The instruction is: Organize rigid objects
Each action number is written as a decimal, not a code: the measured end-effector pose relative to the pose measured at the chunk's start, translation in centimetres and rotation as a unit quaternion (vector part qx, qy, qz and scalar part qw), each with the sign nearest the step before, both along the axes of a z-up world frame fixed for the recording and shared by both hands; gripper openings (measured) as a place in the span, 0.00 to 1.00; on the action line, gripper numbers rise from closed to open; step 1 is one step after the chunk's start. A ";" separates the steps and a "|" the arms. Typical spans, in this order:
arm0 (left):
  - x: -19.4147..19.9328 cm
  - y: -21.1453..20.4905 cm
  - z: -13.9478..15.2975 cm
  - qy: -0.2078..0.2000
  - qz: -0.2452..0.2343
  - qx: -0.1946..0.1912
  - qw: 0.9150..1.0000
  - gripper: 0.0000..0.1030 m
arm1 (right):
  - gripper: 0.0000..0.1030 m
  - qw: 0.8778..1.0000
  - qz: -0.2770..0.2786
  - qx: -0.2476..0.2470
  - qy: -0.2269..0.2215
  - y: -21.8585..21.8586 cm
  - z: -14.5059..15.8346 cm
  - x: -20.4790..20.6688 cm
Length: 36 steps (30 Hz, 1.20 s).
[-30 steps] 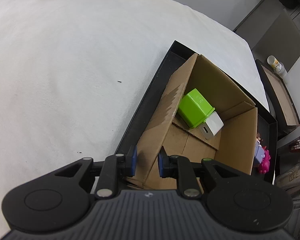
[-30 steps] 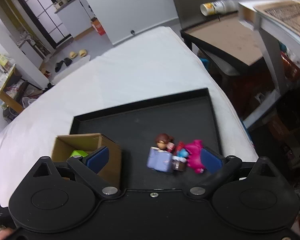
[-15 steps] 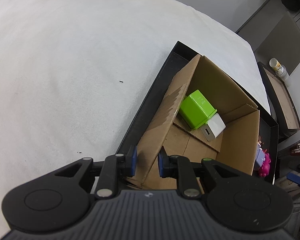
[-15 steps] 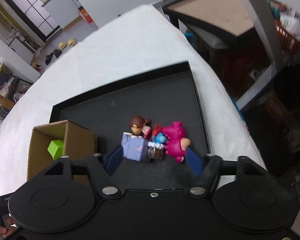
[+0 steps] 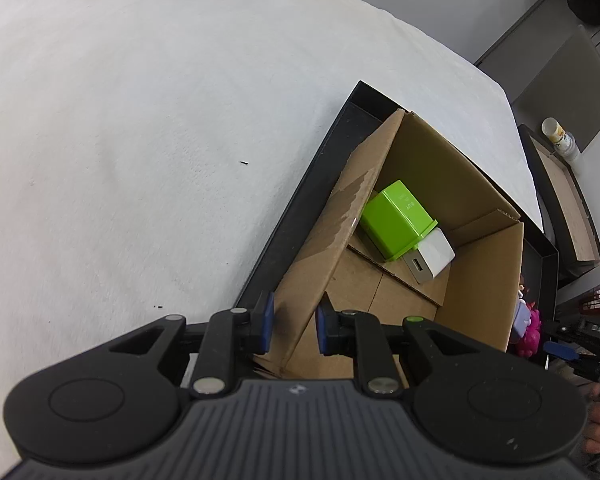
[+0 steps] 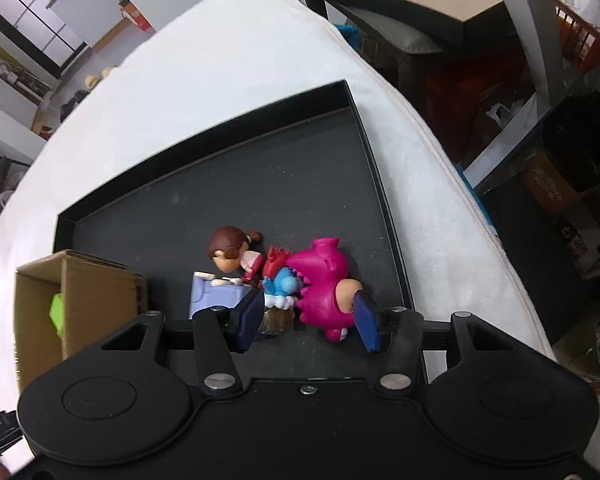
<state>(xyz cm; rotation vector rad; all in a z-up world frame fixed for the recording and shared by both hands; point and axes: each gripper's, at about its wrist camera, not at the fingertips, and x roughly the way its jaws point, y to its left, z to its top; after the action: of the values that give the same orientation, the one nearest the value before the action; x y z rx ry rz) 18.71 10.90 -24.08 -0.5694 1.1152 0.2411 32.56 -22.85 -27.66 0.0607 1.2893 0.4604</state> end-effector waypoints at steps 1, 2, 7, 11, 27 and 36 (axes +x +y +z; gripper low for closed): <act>0.0 0.0 0.0 0.000 0.000 -0.001 1.000 0.18 | 0.48 1.000 0.000 -0.008 -0.001 0.2 -0.3 0.1; 0.0 0.1 -0.1 0.000 0.000 -0.002 1.000 0.18 | 0.48 1.000 0.001 -0.015 -0.005 0.3 -0.5 0.1; -0.2 0.1 -0.1 -0.001 0.000 -0.004 1.000 0.18 | 0.48 0.999 0.003 -0.035 -0.007 0.8 -1.7 0.1; -0.3 0.1 0.0 0.000 0.002 -0.002 1.000 0.18 | 0.53 0.999 0.008 -0.041 -0.025 1.2 -1.7 0.1; -0.3 -0.7 0.5 -0.003 -0.009 0.006 1.000 0.18 | 0.37 0.999 -0.005 -0.048 -0.003 0.7 -0.5 -1.3; -0.6 -0.6 0.2 -0.005 -0.014 -0.004 1.000 0.18 | 0.37 0.998 0.004 -0.063 0.017 0.6 -1.2 -2.7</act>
<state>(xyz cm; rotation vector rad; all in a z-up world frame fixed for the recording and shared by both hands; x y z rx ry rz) 18.14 10.27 -23.85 -0.5613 1.1143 0.2087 29.90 -22.27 -28.87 -0.0418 1.3500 0.3862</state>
